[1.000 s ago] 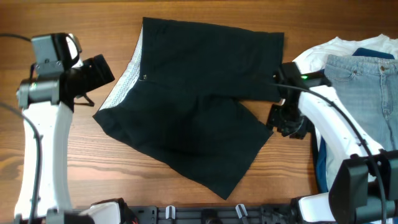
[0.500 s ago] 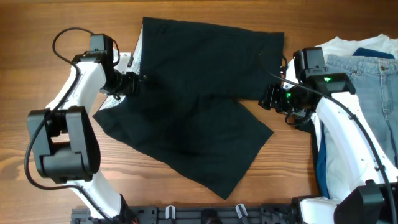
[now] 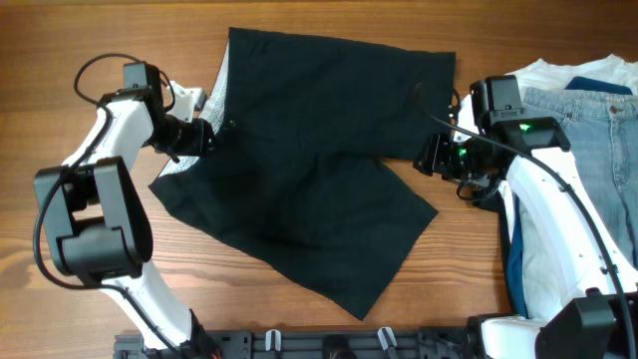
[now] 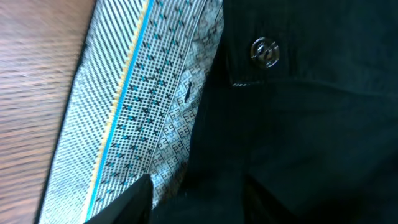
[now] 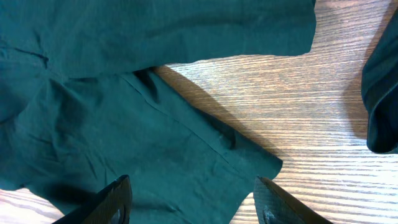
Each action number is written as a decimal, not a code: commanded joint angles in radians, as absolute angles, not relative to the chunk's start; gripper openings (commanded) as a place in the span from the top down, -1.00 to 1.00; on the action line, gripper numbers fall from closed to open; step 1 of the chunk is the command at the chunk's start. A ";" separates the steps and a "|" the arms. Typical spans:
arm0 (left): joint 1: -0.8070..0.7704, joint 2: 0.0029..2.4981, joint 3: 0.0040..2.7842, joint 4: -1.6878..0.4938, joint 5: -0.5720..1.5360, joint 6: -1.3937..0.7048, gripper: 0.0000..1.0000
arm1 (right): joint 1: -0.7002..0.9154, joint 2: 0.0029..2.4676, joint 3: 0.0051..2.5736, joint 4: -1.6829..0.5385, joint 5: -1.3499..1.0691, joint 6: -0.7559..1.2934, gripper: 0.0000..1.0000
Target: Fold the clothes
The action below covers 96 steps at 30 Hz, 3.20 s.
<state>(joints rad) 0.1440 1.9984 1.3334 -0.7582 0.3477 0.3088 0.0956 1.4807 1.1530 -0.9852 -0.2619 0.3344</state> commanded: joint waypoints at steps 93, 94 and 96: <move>0.280 2.004 1.362 -0.702 0.556 0.255 0.92 | 0.036 1.641 0.711 -0.496 -0.574 0.229 0.73; 0.280 2.004 1.362 -0.699 0.550 0.255 0.92 | 0.036 1.641 0.711 -0.496 -0.574 0.239 0.85; 0.280 2.004 1.362 -0.692 0.542 0.255 0.92 | 0.036 1.641 0.711 -0.494 -0.574 0.249 0.91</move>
